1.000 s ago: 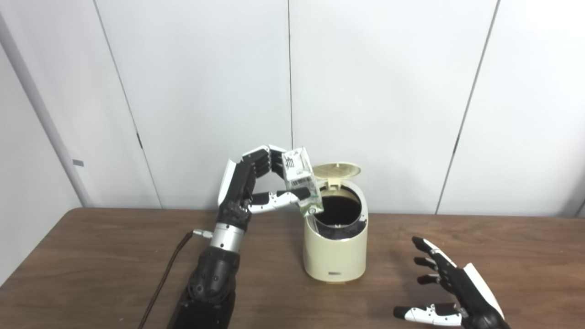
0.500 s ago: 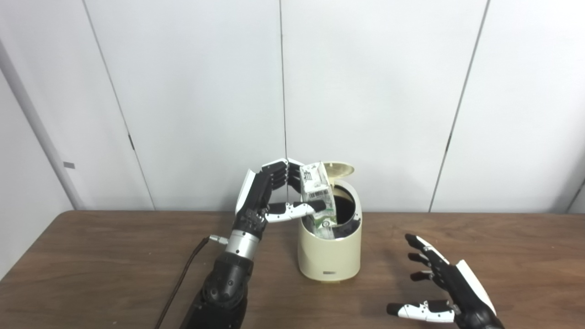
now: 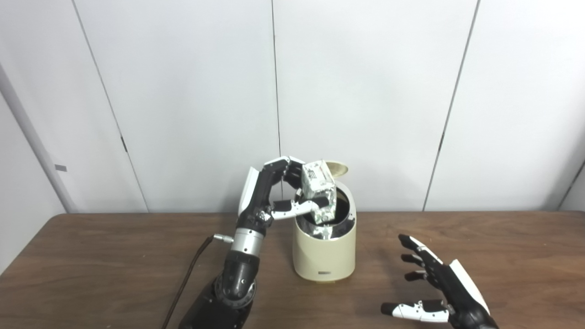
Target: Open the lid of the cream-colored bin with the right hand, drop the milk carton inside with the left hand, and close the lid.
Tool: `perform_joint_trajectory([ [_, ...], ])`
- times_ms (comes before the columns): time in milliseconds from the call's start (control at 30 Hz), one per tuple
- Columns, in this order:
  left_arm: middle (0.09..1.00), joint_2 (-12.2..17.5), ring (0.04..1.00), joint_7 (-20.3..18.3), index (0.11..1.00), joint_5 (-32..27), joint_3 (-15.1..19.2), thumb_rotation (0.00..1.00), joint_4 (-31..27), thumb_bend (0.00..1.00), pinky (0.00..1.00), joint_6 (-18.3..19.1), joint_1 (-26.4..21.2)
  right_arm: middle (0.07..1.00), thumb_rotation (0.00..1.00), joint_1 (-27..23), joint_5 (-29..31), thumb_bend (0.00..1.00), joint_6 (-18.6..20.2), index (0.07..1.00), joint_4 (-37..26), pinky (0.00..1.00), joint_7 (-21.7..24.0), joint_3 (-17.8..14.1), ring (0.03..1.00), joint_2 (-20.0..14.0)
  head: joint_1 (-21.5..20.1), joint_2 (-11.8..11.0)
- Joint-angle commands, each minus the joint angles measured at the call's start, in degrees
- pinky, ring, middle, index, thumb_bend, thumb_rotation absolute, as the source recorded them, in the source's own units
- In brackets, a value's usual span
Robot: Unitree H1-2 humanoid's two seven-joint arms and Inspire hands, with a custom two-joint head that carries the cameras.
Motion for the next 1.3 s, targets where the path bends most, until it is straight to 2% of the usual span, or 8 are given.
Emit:
perform_joint_trajectory([
  [0, 0.494, 0.9, 0.455, 4.4, 0.51, 1.1, -1.4, 0.0, -0.1, 0.5, 0.49, -2.0, -4.2, 0.921, 0.18, -1.4, -0.6, 0.76, -1.5, 0.906, -1.9, 0.7, -1.0, -0.1, 0.854, -0.3, -0.2, 0.2],
  [367, 0.493, 2.7, 0.456, 13.6, 0.509, 1.4, -8.7, 0.0, 3.0, 0.5, 0.5, -2.0, -6.1, 0.918, 0.23, -0.9, -0.8, 0.76, -1.4, 0.911, -2.2, 0.72, -0.5, -0.1, 0.858, -0.7, -0.4, 0.7],
  [800, 0.504, 3.1, 0.455, 11.7, 0.506, 0.7, -10.0, 0.0, 3.0, 0.5, 0.51, -2.0, -5.0, 0.915, 0.19, -0.7, 0.3, 0.76, -1.8, 0.9, -2.9, 0.68, -0.5, -0.7, 0.854, -0.8, -0.1, 1.5],
  [867, 0.617, 3.6, 0.577, 12.0, 0.499, 1.6, -10.7, 0.04, 3.2, 0.52, 0.53, -2.0, -5.0, 0.918, 0.19, -0.8, 0.3, 0.76, -1.6, 0.901, -2.9, 0.68, -0.4, -0.8, 0.855, -0.8, -0.1, 1.6],
  [900, 0.679, 3.9, 0.645, 12.6, 0.618, 2.3, -11.2, 0.09, 3.5, 0.74, 0.57, -2.0, -5.1, 0.919, 0.2, -0.8, 0.4, 0.76, -1.5, 0.903, -2.9, 0.68, -0.3, -0.8, 0.856, -0.8, 0.0, 1.6],
  [967, 0.729, 4.2, 0.698, 13.5, 0.701, 3.1, -11.8, 0.14, 3.7, 0.87, 0.61, -2.0, -5.3, 0.92, 0.2, -0.9, 0.6, 0.76, -1.6, 0.905, -2.9, 0.69, -0.2, -0.8, 0.856, -0.9, 0.1, 1.6],
  [1133, 0.786, 4.7, 0.738, 14.0, 0.787, 3.1, -12.3, 0.2, 3.0, 0.92, 0.64, -2.0, -5.4, 0.922, 0.2, -1.1, 0.2, 0.76, -1.1, 0.905, -2.9, 0.69, 0.0, -0.5, 0.856, -0.9, 0.4, 1.7],
  [1267, 0.798, 5.0, 0.743, 13.9, 0.807, 2.7, -12.2, 0.21, 2.4, 0.92, 0.65, -2.0, -5.3, 0.919, 0.19, -1.3, 0.1, 0.76, -1.2, 0.904, -2.9, 0.68, 0.0, -0.4, 0.854, -0.9, 0.5, 1.7],
])
